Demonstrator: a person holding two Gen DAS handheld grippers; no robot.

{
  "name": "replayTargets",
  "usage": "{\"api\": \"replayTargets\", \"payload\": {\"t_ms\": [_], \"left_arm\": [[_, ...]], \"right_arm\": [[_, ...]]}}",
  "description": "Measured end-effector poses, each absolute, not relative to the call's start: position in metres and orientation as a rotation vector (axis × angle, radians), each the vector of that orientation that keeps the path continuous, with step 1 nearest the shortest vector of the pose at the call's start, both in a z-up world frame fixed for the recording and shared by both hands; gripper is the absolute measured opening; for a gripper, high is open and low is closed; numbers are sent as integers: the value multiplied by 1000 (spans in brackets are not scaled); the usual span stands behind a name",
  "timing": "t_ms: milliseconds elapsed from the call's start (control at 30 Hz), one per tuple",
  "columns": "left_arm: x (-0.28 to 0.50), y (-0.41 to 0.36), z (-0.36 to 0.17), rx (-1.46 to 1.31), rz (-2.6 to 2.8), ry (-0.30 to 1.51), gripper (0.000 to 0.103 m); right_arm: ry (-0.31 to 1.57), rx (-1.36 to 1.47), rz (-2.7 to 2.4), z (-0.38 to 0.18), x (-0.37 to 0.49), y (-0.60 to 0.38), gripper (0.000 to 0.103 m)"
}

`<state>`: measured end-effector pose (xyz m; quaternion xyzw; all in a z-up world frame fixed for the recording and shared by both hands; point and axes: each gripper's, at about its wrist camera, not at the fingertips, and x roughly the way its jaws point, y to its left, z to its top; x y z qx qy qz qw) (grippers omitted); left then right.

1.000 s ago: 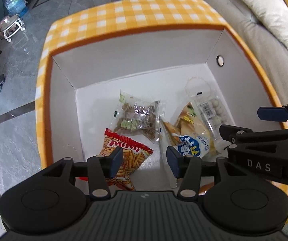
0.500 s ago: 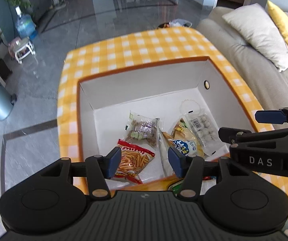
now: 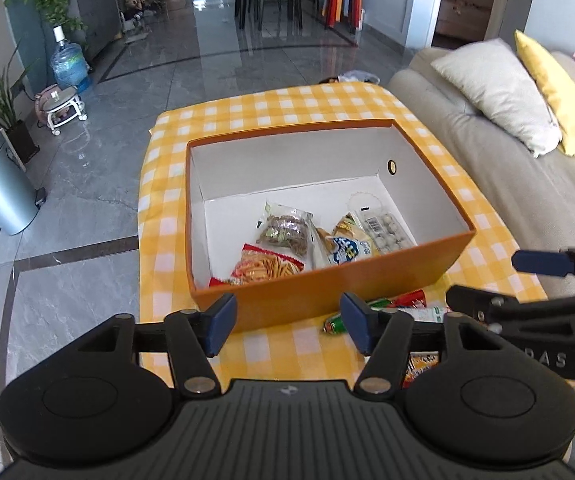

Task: Organize snacks
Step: 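Lift both tools out of the box back toward the remaining snacks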

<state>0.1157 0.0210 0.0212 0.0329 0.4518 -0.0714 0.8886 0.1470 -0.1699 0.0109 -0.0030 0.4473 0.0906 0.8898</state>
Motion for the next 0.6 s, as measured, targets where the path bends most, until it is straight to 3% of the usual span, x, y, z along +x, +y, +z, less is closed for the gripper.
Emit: {"api": "replayTargets", "payload": {"t_ms": [333, 600], "left_arm": [[56, 31, -9, 9, -122, 920, 75], [29, 37, -43, 4, -92, 1013, 75]], "right_arm": [[917, 56, 186, -19, 77, -182, 75], [935, 89, 161, -50, 46, -187, 76]]}}
